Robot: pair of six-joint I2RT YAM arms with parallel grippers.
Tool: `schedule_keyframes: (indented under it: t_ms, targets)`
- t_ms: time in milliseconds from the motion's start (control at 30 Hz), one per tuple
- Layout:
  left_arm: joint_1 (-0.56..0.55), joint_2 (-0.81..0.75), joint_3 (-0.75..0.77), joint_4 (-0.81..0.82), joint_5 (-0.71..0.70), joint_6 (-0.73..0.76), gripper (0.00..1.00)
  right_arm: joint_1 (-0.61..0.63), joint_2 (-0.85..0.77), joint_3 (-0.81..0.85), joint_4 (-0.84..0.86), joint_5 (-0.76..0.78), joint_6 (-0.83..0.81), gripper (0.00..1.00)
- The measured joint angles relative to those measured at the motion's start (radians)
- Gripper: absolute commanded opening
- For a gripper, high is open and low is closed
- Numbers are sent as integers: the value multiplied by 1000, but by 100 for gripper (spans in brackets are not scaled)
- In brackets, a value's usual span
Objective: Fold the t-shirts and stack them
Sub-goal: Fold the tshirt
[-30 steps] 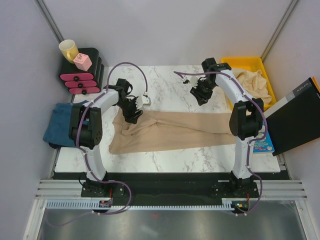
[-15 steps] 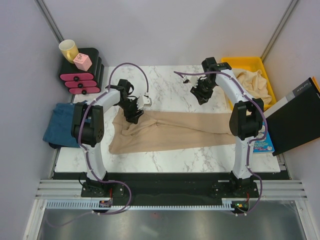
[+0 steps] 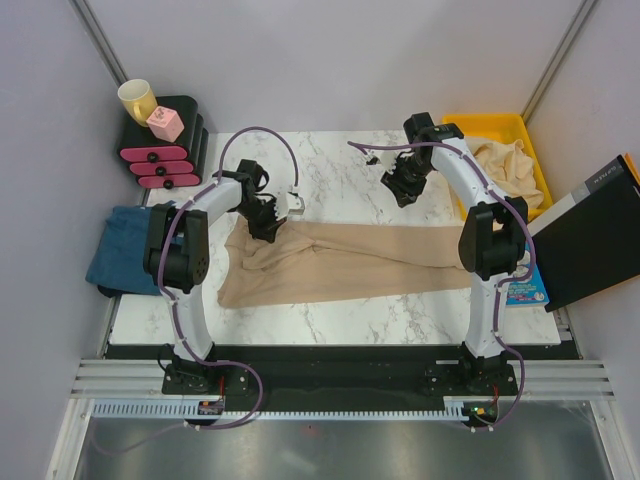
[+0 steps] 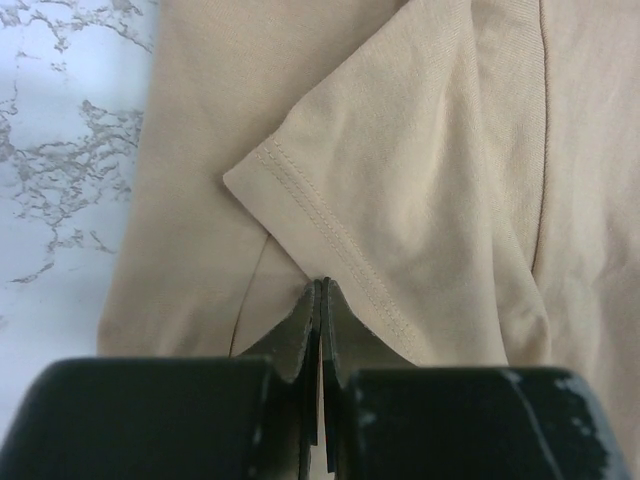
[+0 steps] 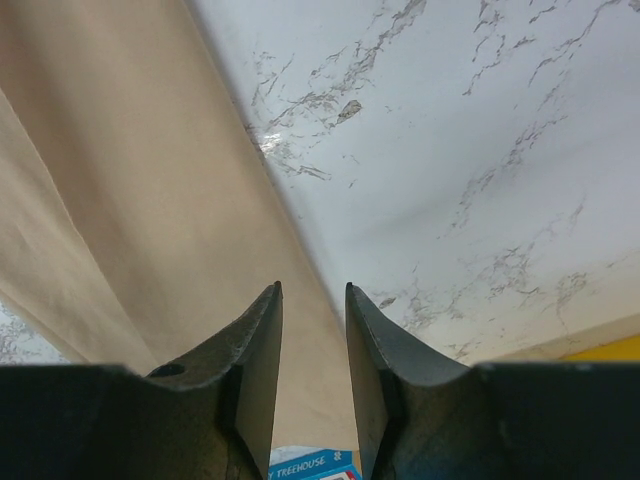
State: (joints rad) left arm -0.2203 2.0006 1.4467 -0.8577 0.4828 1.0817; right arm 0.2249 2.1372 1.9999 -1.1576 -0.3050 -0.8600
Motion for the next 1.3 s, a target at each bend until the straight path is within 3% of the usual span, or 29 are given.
schedule_keyframes:
  t_ms: [267, 300, 367, 400, 500, 900, 967, 1100, 1133, 1300]
  targets:
    - [0, -50, 0, -15, 2, 0, 3, 0, 0, 0, 0, 8, -1, 38]
    - [0, -60, 0, -17, 3, 0, 29, 0, 0, 0, 0, 8, -1, 38]
    - [-1, -76, 0, -23, 10, 3, 50, 0, 0, 0, 0, 8, -1, 38]
    - [-1, -79, 0, -26, 12, 0, 57, 0, 0, 0, 1, 8, -1, 38]
    - [-2, -77, -2, -31, 17, -7, 58, 0, 0, 0, 1, 8, -1, 38]
    - [-6, 11, -2, -31, 18, -8, 50, 0, 0, 0, 2, 15, -4, 38]
    - [-7, 17, 1, -30, 19, -8, 43, 0, 0, 0, 2, 16, -4, 38]
    - [-8, 17, 3, -31, 19, -7, 13, 0, 0, 0, 3, 19, -4, 38]
    - [-8, 17, 3, -31, 19, -9, 2, 0, 0, 0, 3, 19, -4, 38]
    - [-11, 17, 3, -31, 20, -8, 2, 0, 0, 0, 3, 20, -4, 38]
